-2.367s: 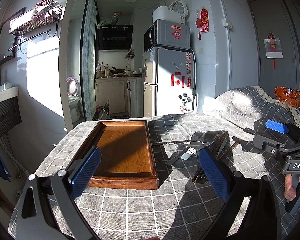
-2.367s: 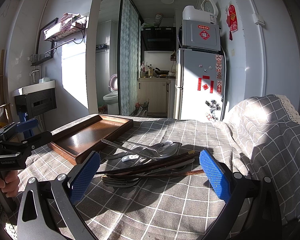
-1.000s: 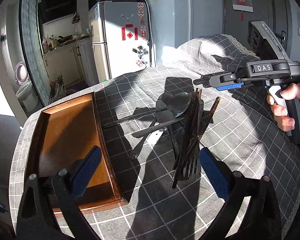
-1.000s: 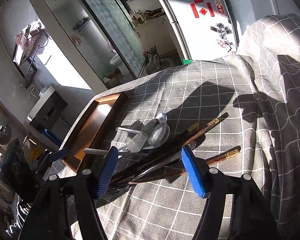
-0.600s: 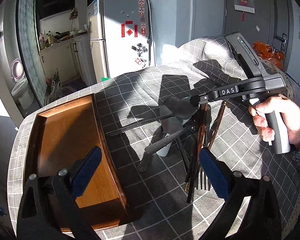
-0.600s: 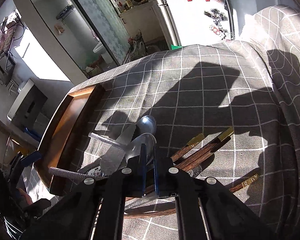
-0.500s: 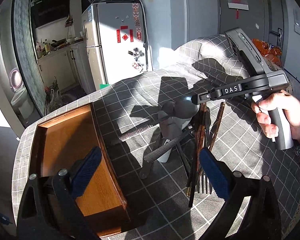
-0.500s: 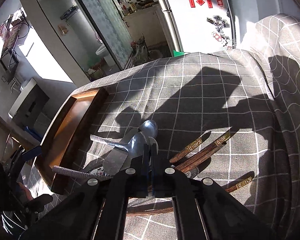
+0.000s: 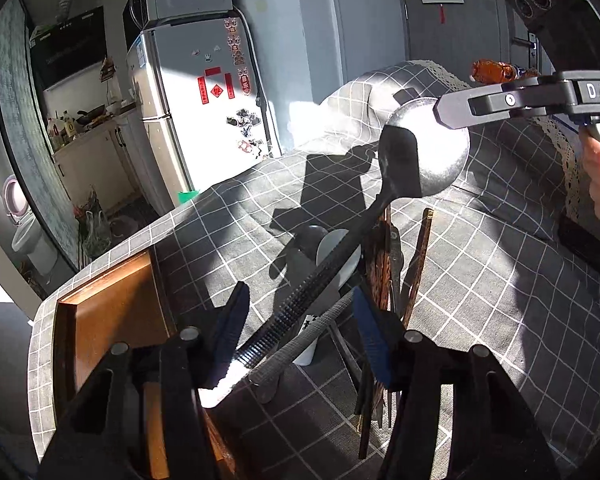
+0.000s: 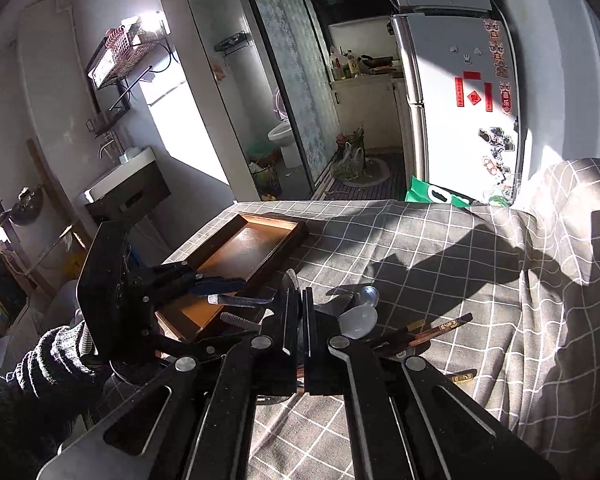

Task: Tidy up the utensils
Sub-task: 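Grasp a metal spoon from the pile with the right gripper and carry it to the tray, then lower the metal spoon into the wooden tray and open the right gripper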

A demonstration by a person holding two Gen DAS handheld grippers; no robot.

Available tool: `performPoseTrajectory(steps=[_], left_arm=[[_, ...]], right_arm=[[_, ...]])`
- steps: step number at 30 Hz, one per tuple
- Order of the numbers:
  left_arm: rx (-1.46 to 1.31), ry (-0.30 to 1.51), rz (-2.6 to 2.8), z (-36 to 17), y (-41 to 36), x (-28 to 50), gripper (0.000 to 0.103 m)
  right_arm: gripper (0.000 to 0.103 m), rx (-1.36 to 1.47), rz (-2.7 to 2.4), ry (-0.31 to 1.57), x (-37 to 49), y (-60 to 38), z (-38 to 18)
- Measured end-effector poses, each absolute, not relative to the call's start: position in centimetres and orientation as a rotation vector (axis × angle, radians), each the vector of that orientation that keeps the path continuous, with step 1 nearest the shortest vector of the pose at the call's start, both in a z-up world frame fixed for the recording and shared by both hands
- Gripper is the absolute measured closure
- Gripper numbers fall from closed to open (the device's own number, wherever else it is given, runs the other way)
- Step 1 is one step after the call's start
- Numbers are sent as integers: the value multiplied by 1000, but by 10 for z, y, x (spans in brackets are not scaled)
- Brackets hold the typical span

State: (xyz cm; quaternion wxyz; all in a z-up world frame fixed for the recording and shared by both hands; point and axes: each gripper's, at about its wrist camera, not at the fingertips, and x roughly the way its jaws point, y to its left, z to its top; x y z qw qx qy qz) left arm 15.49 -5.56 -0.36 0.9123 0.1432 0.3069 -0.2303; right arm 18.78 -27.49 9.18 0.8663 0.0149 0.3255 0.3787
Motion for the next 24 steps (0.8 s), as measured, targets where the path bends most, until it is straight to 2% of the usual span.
performPoseTrajectory(steps=[1,2,3,10,17,24], left_arm=[[296,642,-482,-3,-54,153,62],[303,648,-480,-2,-51,152,76],[309,657,-471,-1,-47,150,80],[243,723,-358,5,12,140,82],[175,817,-145,-23,73,155,83],[88,866,-110,-39,108,182,84]], right_arm=[[101,26,801,680,188,-271,94],[101,23,811,678,189,-267,96],[101,24,821,679,189,-261,98],[102,21,932,732,222,-188,94],[102,16,988,885,281,-95,53],[101,19,959,986,322,-47,22]])
